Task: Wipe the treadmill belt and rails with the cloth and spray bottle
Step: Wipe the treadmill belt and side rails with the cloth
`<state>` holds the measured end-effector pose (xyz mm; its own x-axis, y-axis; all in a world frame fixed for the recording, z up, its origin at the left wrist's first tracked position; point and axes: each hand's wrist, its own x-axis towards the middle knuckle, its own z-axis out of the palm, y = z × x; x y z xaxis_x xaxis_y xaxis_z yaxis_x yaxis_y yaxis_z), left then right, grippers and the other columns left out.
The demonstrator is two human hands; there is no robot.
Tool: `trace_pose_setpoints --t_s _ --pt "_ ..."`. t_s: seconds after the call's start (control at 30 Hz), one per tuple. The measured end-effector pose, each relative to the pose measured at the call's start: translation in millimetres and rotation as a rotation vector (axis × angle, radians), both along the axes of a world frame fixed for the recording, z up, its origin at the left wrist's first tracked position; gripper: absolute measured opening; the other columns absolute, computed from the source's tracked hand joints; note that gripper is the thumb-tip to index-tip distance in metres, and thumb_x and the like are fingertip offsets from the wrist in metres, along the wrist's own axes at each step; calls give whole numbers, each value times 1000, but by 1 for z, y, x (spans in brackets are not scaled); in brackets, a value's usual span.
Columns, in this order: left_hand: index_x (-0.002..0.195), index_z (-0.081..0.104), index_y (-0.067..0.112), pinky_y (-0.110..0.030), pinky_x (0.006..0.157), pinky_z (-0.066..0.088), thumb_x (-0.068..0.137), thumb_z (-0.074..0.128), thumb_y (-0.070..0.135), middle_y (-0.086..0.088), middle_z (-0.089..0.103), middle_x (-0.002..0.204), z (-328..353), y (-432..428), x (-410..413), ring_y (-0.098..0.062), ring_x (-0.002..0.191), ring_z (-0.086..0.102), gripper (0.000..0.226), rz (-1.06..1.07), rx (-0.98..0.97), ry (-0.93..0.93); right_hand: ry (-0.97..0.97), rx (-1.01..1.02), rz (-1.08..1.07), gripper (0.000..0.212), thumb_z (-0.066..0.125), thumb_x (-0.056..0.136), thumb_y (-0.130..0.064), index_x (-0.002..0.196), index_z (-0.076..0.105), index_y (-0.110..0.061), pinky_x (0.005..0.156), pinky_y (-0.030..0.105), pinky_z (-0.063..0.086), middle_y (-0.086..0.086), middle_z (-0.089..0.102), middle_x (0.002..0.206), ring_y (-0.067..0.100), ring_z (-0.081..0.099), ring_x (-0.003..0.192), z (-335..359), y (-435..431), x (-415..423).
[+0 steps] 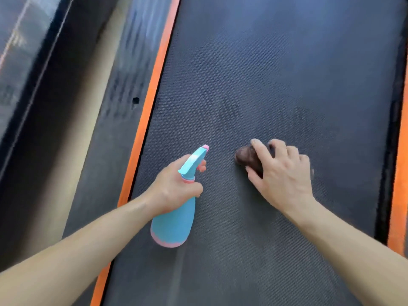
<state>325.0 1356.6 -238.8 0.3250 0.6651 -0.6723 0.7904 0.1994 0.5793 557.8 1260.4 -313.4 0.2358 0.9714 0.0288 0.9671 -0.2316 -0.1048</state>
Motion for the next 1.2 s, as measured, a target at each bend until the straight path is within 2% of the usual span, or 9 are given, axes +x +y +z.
trace_pose_setpoints --t_s 0.1,0.2,0.27,0.37,0.5,0.63,0.83,1.03,1.2 --pt "120 61 51 -46 97 55 60 68 25 13 70 112 -4 -11 -25 -20 107 64 66 104 6 -13 70 21 142 57 75 81 -41 133 56 -24 67 45 47 15 57 119 38 58 87 -4 -2 -30" --pt "115 56 63 -25 89 50 61 68 23 25 68 112 0 -20 -46 -9 103 62 68 210 16 -40 116 63 241 51 72 83 -42 129 59 -25 67 44 45 11 58 117 36 55 90 -5 17 -61" --pt "111 57 60 -18 83 47 61 68 23 23 69 112 0 -25 -62 -4 99 62 63 289 36 -40 152 77 200 47 67 88 -46 128 57 -24 67 45 47 10 56 119 35 54 93 -2 36 -73" --pt "108 61 56 -27 83 50 62 67 23 16 69 113 0 -38 -81 -7 90 61 57 363 15 -36 194 74 130 47 64 91 -48 123 56 -15 67 46 51 11 53 120 35 56 95 1 63 -77" --pt "120 62 47 -27 84 48 73 74 13 19 68 115 -1 -55 -97 -9 103 61 59 374 -22 -39 246 68 150 47 59 93 -51 118 53 -11 70 46 52 11 51 119 34 56 101 8 104 -76" --pt "130 59 41 -25 83 46 81 69 10 21 66 116 2 -65 -102 1 91 59 59 302 0 -33 222 10 143 51 56 95 -53 125 51 -12 76 50 51 11 50 124 35 53 109 12 122 -90" --pt "111 60 34 -41 87 51 68 56 30 7 67 109 11 -81 -101 -22 98 61 43 315 33 -15 231 -62 -31 48 55 97 -49 124 48 -10 77 52 49 12 48 125 36 51 109 11 76 -110" --pt "108 61 34 -34 77 48 77 65 19 13 65 101 13 -100 -108 -17 85 58 35 321 -79 -55 264 -68 -168 50 61 94 -45 126 48 -9 77 53 51 15 49 123 39 51 107 5 -13 -101" --pt "126 63 36 -18 71 45 80 66 9 14 66 114 1 -106 -119 -4 78 65 53 348 -164 -90 200 -29 -142 55 62 90 -47 123 50 -5 75 52 49 20 51 125 43 53 101 -18 -39 -107"
